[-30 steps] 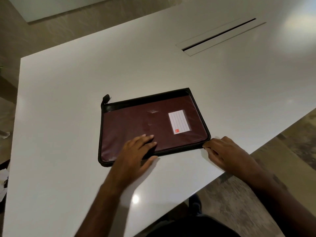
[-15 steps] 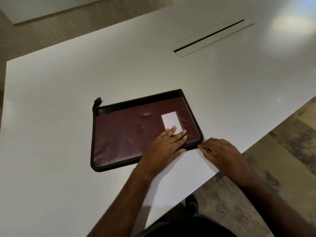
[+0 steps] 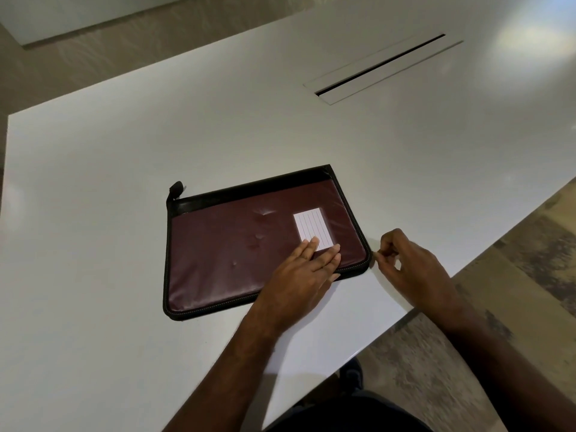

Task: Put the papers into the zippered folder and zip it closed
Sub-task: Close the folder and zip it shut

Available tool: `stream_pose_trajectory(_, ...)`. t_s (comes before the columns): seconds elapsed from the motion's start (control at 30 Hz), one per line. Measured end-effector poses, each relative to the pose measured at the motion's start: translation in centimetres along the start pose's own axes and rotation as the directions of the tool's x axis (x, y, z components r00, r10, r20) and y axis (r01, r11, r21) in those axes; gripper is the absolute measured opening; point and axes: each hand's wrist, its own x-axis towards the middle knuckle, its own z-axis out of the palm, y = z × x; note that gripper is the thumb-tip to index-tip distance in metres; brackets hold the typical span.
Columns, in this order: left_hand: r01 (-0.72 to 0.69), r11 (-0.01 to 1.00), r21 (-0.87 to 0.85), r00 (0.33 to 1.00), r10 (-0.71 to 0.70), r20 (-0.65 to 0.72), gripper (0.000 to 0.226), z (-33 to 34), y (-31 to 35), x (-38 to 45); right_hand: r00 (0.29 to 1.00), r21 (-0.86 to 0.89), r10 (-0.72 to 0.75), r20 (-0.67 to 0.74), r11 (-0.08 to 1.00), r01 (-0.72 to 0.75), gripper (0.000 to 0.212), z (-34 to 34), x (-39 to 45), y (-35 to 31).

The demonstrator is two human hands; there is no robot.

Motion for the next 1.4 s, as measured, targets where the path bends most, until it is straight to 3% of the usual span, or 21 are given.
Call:
stream_pose_trajectory(0.37,-0.014,1.000,0.008,1.000,0.014,0.002,0.041,0.6,-0.3,-0.2,1.000,0.048,0.023,0.021,0.999,-0.024,0.028,-0.1,3.5,0.7)
stream_pose_trajectory(1.4,-0.066,0.996,0.062,0.994,0.071,-0.086,0.040,1.0,-0.5,-0.7,0.996,0.044,0.081,0.045,0.996,-0.083,0.032,2.7,19.6,1.2)
